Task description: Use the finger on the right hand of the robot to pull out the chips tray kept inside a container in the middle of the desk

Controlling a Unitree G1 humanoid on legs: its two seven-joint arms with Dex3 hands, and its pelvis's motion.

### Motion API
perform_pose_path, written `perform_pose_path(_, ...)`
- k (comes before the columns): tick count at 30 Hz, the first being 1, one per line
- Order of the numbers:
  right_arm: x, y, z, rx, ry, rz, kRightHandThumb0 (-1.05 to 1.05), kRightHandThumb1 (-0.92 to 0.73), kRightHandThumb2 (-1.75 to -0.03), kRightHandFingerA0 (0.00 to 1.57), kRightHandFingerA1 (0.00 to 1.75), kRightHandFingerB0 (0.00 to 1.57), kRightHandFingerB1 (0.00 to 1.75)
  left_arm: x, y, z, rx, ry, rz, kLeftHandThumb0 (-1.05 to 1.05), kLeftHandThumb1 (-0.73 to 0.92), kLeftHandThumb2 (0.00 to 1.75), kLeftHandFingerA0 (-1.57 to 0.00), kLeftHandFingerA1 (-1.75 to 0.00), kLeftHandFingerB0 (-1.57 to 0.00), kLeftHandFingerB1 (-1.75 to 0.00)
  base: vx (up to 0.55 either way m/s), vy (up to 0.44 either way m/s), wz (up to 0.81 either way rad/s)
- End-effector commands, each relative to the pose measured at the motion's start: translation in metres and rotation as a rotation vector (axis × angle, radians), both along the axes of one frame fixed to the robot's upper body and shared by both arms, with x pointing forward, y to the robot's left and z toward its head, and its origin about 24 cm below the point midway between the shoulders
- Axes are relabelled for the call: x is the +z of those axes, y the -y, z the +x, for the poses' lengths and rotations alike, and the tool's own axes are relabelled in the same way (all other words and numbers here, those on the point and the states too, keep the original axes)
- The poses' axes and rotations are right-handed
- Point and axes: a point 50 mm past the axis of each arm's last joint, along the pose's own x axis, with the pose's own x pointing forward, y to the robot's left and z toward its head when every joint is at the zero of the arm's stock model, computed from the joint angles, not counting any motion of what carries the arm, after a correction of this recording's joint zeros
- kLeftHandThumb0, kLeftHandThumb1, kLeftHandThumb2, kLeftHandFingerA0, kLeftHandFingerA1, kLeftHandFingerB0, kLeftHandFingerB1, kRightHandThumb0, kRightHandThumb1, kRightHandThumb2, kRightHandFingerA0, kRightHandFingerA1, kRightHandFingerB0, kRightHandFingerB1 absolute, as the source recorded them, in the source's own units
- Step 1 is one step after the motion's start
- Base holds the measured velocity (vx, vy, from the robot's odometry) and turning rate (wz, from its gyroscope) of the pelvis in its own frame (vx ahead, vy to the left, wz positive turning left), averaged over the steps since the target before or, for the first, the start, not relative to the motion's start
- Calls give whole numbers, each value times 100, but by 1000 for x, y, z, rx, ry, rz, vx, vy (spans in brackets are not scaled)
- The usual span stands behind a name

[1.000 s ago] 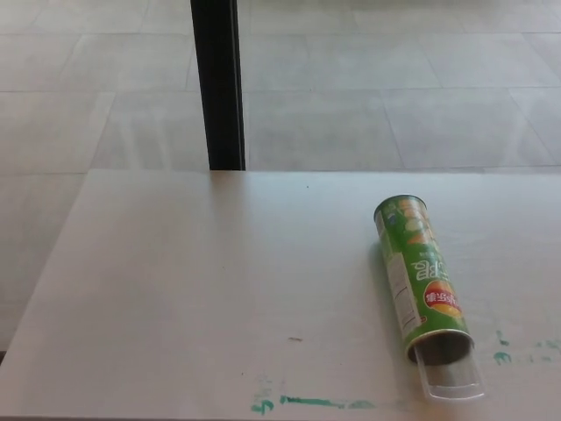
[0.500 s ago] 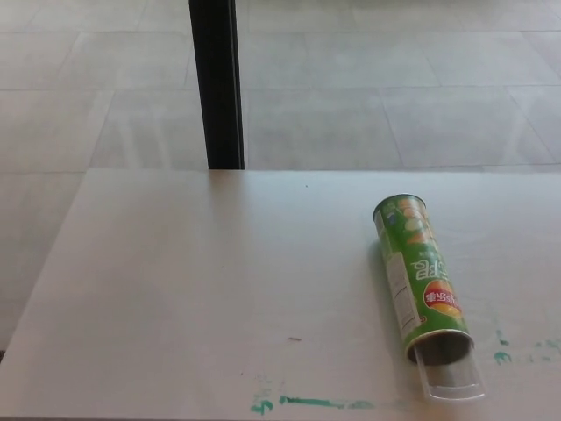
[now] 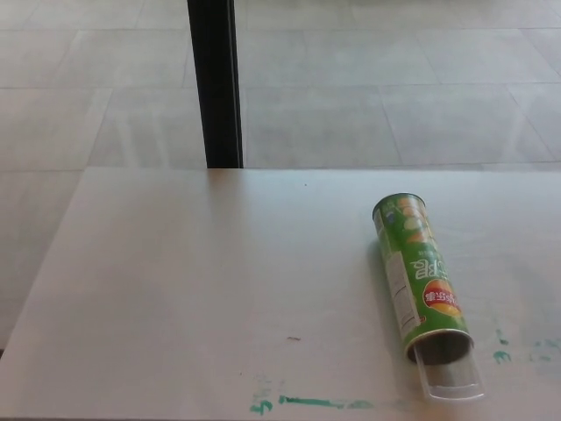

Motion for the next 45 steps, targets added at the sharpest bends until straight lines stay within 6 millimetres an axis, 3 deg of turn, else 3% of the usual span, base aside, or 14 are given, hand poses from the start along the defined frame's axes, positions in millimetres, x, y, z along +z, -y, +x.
perform_pose_path(1, -1, -26, 12, 114, -73, -58, -7, -58, -57, 87, 104, 25, 37, 3, -4, -3, 11, 10, -3, -49, 74, 62, -57, -62, -56, -54, 0, 0, 0)
perform_pose_path(2, -2, -29, 13, 139, -72, -53, -7, -58, -57, 87, 104, 25, 37, 3, -4, -3, 13, 9, -4, -49, 74, 62, -57, -62, -56, -54, 0, 0, 0)
perform_pose_path(3, -4, -40, 15, 162, -84, -96, -12, -39, -88, 94, 97, 15, 52, 4, -5, 0, 6, 8, -1, -48, 74, 62, -57, -63, -56, -55, 0, 0, 0)
perform_pose_path(11, -24, -63, 23, 270, -193, -151, -12, -41, -89, 91, 97, 13, 51, 4, -5, -1, -2, 2, -3, -49, 75, 63, -56, -63, -52, -54, 0, 0, 0)
perform_pose_path(13, -29, -68, 26, 288, -207, -176, -11, -39, -87, 91, 96, 13, 51, 4, -5, -1, 0, 2, 4, -49, 75, 62, -58, -64, -55, -55, 0, 0, 0)
perform_pose_path(14, -33, -72, 28, 305, -231, -195, -13, -57, -56, 89, 99, 23, 37, 4, -5, 0, 2, 2, 2, -49, 75, 62, -58, -65, -57, -56, 0, 0, 0)
perform_pose_path(15, -36, -75, 29, 321, -242, -205, -11, -39, -88, 91, 98, 14, 52, 3, -4, -1, 20, 0, 0, -48, 74, 62, -56, -61, -55, -53, 0, 0, 0)
perform_pose_path(18, -40, -80, 31, 352, -252, -229, -10, -39, -88, 91, 98, 14, 52, 4, -5, 0, 3, -5, 9, -49, 75, 62, -56, -62, -55, -54, 0, 0, 0)
perform_pose_path(19, -41, -82, 31, 358, -266, -235, -18, -56, -60, 87, 102, 22, 40, 4, -5, 0, 4, -4, 7, -48, 75, 62, -56, -62, -55, -54, 0, 0, 0)
perform_pose_path(20, -43, -84, 32, 362, -272, -239, -13, -57, -56, 88, 102, 24, 38, 4, -5, 0, 6, -5, 7, -48, 75, 62, -58, -64, -56, -54, 0, 0, 0)
perform_pose_path(28, -53, -95, 35, 428, -315, -356, -13, -56, -56, 89, 94, 25, 38, 6, -7, 0, 2, 3, 6, -48, 75, 63, -57, -65, -55, -55, 0, 0, 0)
perform_pose_path(33, -55, -105, 43, 480, -350, -462, -9, -54, -56, 86, 113, 29, 37, 6, -7, 2, 3, 1, 14, -49, 75, 62, -58, -64, -57, -54, 0, 0, 0)
perform_pose_path(38, -61, -113, 47, 514, -377, -549, -10, -52, -55, 90, 103, 31, 38, 8, -8, 2, -2, 2, 25, -50, 73, 62, -61, -65, -63, -59, 0, 0, 0)
perform_pose_path(45, -71, -120, 56, 516, -399, -621, -7, -49, -54, 91, 114, 34, 39, 9, -8, 6, -7, 6, 32, -50, 73, 63, -60, -68, -56, -55, 0, 0, 0)
